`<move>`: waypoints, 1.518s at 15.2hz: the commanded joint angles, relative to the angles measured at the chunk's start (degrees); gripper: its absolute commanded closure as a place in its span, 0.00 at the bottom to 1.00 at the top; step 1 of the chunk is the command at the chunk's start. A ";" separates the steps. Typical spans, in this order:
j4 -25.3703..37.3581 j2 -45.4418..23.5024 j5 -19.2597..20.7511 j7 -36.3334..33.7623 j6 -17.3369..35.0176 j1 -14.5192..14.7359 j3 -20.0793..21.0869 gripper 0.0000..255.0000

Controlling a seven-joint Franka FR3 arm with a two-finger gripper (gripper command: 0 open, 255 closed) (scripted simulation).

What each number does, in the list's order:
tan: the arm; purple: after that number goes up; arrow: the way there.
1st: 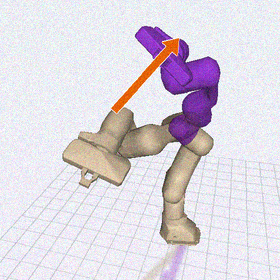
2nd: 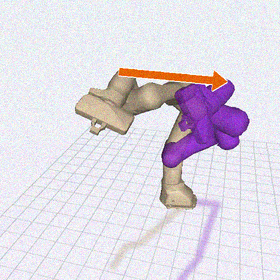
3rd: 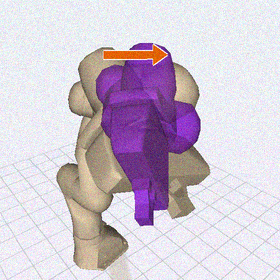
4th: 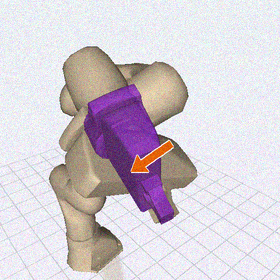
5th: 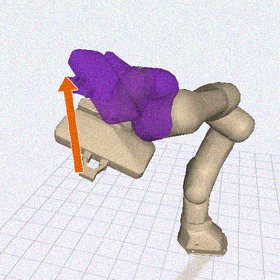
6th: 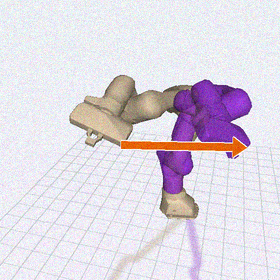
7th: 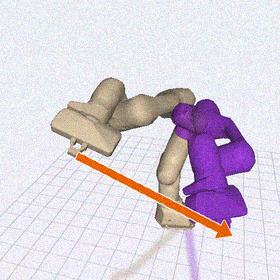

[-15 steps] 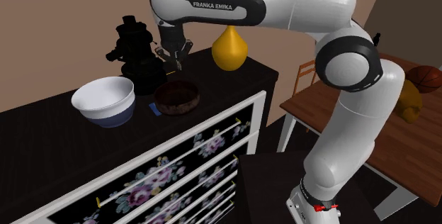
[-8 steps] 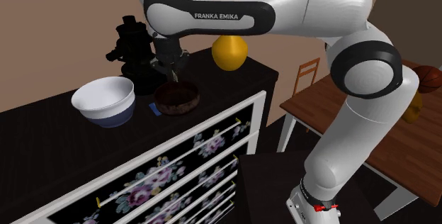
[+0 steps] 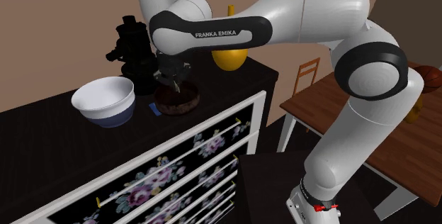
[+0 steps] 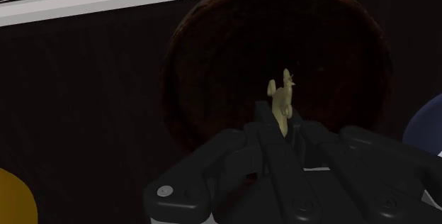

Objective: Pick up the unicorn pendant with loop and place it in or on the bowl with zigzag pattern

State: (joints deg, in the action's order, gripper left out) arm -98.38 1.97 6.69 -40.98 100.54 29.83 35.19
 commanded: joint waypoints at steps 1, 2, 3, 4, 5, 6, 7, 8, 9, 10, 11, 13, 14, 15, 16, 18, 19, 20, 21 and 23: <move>-1.09 0.04 0.01 -0.22 1.08 0.04 0.05 1.00; -1.08 0.02 0.02 -0.22 1.07 0.04 0.05 1.00; -1.07 0.02 0.02 -0.22 1.07 0.05 0.05 1.00; -1.07 0.02 0.02 -0.23 1.07 0.05 0.05 1.00; -1.07 0.02 0.02 -0.23 1.07 0.05 0.05 1.00; -1.07 0.02 0.02 -0.23 1.07 0.05 0.05 1.00; -1.07 0.02 0.02 -0.23 1.07 0.05 0.05 1.00; -1.07 0.02 0.02 -0.22 1.06 0.04 0.05 1.00; -1.07 0.02 0.02 -0.22 1.06 0.04 0.05 0.00; -1.07 0.02 0.02 -0.22 1.06 0.04 0.05 0.00; -1.07 0.02 0.02 -0.22 1.06 0.05 0.05 0.00; -1.07 0.02 0.02 -0.22 1.06 0.05 0.05 0.00; -1.07 0.02 0.02 -0.22 1.06 0.05 0.05 0.00; 0.92 -0.06 0.03 -0.22 -0.87 0.15 0.17 0.00; 3.01 -0.24 0.12 -0.26 -2.84 0.26 0.31 0.00; 7.06 -0.84 0.45 -0.44 -6.45 0.54 0.63 0.00; 7.06 -0.84 0.45 -0.44 -6.45 0.54 0.63 0.00; 7.05 -0.83 0.45 -0.44 -6.45 0.53 0.63 0.00; 7.06 -0.83 0.45 -0.44 -6.45 0.53 0.63 0.00; 7.06 -0.84 0.45 -0.44 -6.45 0.54 0.63 0.00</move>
State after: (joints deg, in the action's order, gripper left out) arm -91.40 1.16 7.12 -41.41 94.16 30.35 35.82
